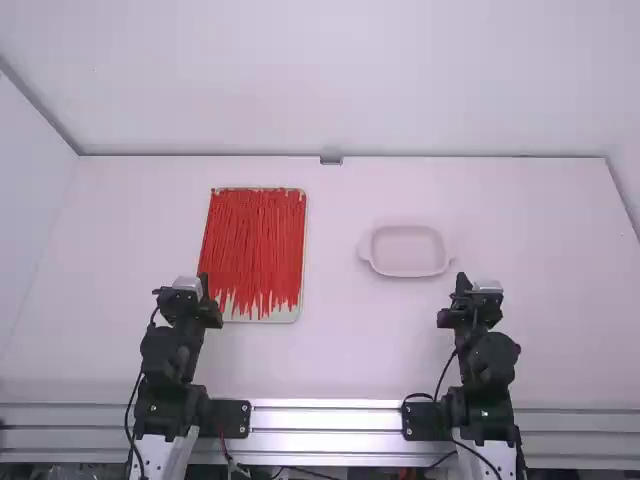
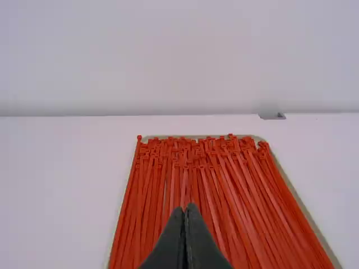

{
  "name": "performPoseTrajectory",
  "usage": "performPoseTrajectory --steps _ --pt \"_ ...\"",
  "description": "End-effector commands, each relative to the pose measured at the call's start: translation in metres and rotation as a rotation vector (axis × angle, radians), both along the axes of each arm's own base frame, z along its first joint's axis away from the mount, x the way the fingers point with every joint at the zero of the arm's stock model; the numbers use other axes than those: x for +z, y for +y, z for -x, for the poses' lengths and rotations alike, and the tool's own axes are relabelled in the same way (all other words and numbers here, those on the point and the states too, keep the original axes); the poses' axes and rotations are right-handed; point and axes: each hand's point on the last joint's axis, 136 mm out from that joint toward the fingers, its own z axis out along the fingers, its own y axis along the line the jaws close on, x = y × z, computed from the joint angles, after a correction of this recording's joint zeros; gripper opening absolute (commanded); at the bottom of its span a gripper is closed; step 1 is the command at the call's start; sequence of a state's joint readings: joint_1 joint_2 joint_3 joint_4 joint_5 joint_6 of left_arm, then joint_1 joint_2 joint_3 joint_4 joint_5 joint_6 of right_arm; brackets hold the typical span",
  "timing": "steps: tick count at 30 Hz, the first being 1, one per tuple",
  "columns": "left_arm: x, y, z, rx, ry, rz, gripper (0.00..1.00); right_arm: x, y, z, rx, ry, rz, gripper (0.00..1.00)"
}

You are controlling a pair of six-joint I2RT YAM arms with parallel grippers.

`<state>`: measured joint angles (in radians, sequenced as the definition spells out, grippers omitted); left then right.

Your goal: Fasten the cable tie

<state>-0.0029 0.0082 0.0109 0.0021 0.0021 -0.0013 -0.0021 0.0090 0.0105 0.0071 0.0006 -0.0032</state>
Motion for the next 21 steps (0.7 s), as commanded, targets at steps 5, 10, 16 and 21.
performPoseTrajectory --steps 5,10,16,21 --pt "0.002 0.000 0.000 -0.001 -0.002 -0.001 0.01 0.002 0.001 0.000 0.003 -0.002 0.002 0.01" --pt "0.008 -0.002 -0.001 -0.012 0.001 0.001 0.04 0.007 0.003 -0.001 0.015 -0.001 -0.002 0.04" --pt "0.016 -0.008 -0.003 -0.046 0.011 0.007 0.09 0.015 0.009 -0.003 0.051 0.016 -0.010 0.09" --pt "0.029 -0.017 -0.006 -0.094 0.022 0.016 0.17 0.026 0.018 -0.009 0.100 0.042 -0.031 0.17"
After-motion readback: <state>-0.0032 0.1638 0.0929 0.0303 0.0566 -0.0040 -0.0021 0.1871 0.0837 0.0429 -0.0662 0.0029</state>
